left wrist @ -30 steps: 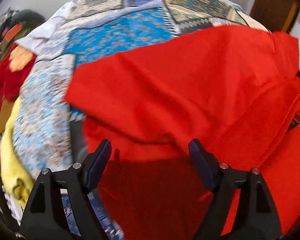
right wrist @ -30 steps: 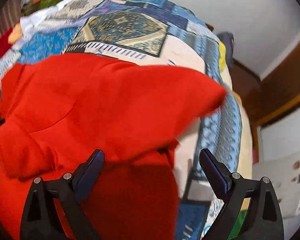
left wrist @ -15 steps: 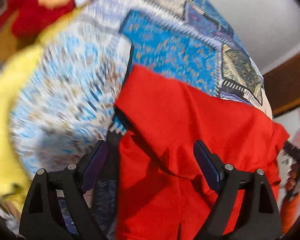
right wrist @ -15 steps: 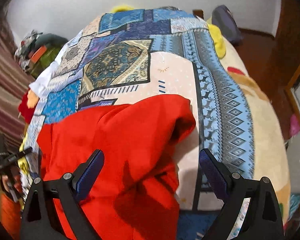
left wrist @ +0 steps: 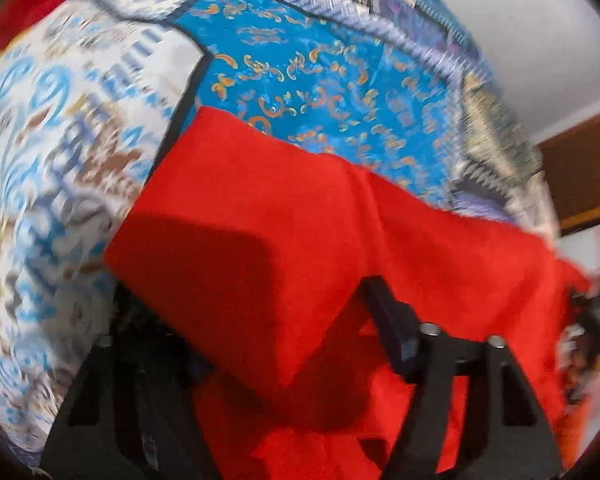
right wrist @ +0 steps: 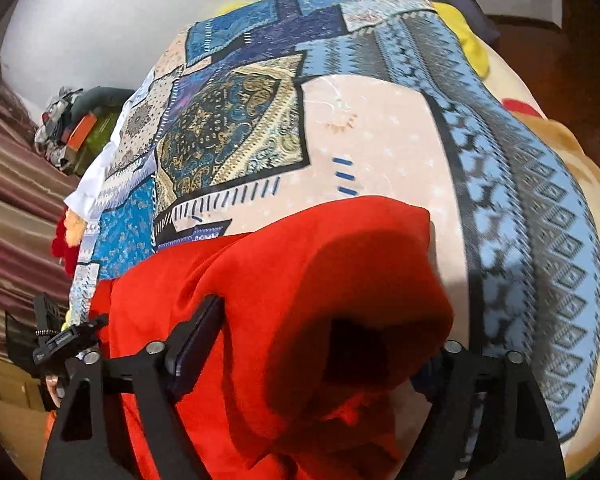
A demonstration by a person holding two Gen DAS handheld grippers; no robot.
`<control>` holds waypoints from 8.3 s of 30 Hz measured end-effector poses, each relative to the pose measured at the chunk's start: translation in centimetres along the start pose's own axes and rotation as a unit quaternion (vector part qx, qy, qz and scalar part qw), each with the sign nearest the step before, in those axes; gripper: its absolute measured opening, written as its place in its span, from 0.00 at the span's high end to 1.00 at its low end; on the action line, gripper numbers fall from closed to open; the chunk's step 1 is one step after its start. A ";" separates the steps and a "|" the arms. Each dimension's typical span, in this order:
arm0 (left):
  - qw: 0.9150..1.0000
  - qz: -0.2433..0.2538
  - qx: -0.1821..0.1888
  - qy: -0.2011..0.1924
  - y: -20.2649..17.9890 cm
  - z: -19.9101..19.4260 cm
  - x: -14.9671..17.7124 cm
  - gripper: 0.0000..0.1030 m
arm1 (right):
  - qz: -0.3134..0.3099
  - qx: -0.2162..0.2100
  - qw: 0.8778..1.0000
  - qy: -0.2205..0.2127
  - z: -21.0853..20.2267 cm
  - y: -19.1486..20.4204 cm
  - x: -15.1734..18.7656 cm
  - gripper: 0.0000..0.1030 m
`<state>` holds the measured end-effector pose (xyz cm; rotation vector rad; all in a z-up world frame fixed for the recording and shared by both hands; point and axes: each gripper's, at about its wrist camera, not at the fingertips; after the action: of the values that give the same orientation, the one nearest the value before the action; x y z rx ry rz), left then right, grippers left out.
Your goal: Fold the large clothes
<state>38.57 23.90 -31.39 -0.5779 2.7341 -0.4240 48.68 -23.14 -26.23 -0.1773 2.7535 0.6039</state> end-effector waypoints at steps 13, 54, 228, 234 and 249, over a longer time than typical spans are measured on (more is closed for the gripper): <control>0.982 0.083 -0.106 -0.130 -5.9 -5.5 -4.2 0.82 | -0.090 0.075 0.992 -0.055 -1.7 4.6 -3.1 0.82; 0.963 0.154 -0.157 -0.159 -4.5 -11.1 -6.4 0.29 | -0.091 0.066 0.990 -0.086 -5.9 5.8 -7.2 0.04; 0.991 -0.002 -0.062 -0.122 -0.7 -6.7 -2.4 0.08 | -0.219 0.213 0.944 -0.126 -3.0 9.2 -5.6 0.91; 0.995 -0.058 0.055 -0.057 -1.1 -1.9 -2.1 0.08 | -0.223 0.113 0.963 -0.097 -0.3 13.0 -5.8 0.91; 0.978 -0.136 0.081 -0.137 -2.1 2.2 -8.9 0.38 | -0.156 0.030 0.987 -0.012 8.2 9.0 -6.0 0.91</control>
<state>47.81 25.44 -30.52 -0.8974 2.3418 -0.5786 54.95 -11.20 -27.81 -0.5699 2.6396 0.4357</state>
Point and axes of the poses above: each gripper's, at about its wrist camera, not at the fingertips, and z roughly the way its jaws point, y to its left, x to its underside, and after that the axes turned 1 degree about y, right-handed
